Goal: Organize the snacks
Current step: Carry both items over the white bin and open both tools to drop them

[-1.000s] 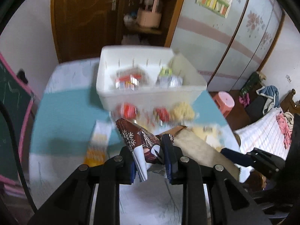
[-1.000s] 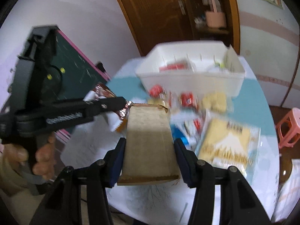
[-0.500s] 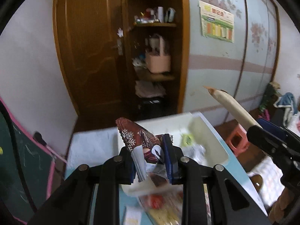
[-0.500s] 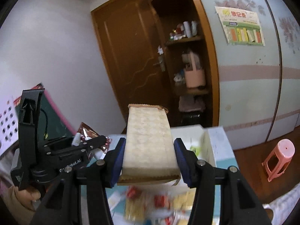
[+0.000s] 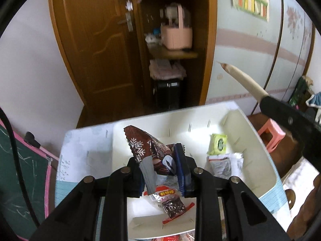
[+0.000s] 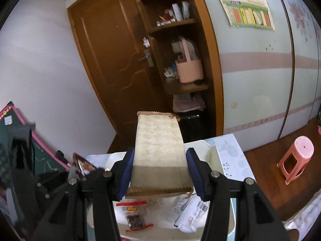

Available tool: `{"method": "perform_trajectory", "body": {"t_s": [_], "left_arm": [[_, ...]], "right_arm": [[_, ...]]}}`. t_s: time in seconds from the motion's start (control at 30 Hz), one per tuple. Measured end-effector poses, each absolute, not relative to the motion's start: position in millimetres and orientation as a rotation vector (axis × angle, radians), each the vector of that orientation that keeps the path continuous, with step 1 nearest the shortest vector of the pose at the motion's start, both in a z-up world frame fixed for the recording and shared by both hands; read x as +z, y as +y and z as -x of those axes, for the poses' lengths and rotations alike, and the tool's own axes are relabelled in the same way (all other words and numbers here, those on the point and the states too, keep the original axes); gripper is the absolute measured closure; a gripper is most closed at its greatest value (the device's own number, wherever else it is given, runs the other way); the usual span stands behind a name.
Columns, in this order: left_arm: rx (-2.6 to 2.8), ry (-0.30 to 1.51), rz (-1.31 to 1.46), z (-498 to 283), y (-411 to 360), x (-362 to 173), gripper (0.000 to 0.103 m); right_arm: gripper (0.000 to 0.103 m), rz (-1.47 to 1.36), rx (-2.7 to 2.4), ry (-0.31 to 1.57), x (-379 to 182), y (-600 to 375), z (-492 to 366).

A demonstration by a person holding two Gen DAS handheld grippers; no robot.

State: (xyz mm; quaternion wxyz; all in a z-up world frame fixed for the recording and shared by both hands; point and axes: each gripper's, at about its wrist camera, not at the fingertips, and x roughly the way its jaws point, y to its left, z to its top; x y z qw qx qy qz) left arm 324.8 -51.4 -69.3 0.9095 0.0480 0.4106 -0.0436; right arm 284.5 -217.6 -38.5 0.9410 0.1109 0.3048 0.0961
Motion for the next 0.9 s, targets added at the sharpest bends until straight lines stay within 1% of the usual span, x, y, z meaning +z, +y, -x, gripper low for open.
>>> {"method": "perform_trajectory", "body": {"t_s": [0.03,0.07,0.1,0.13,0.17,0.23,0.33,0.6,0.9], "left_arm": [[-0.093,0.873,-0.100,-331,-53,-79,0.069],[-0.091,0.896,-0.105,-334,-54,-88,0.045],[-0.076,0.920,-0.115,-337,-54,-96,0.028],[-0.048,0.937,-0.128,-337,-54,-104,0.003],[-0.020,0.940,-0.140,-336,-53,-111,0.001],[-0.005,0.949,-0.153,-333,-51,-122,0.001],[0.001,0.976,-0.126,-326,-47,-134,0.001],[-0.011,0.972,-0.104,-305,-49,-140,0.001],[-0.022,0.968,-0.075,-291,-52,-133,0.001]], "right_arm": [[0.049,-0.223,0.194,0.645,-44,-217,-290],[0.049,-0.223,0.191,0.677,-52,-216,-298],[0.049,-0.227,0.192,0.695,-57,-215,-300],[0.048,-0.236,0.192,0.717,-64,-215,-302],[0.048,-0.249,0.191,0.743,-70,-216,-304],[0.047,-0.288,0.196,0.774,-81,-219,-303],[0.041,-0.324,0.191,0.802,-95,-220,-296],[0.041,-0.302,0.187,0.855,-112,-208,-285],[0.041,-0.276,0.181,0.826,-108,-204,-273]]}}
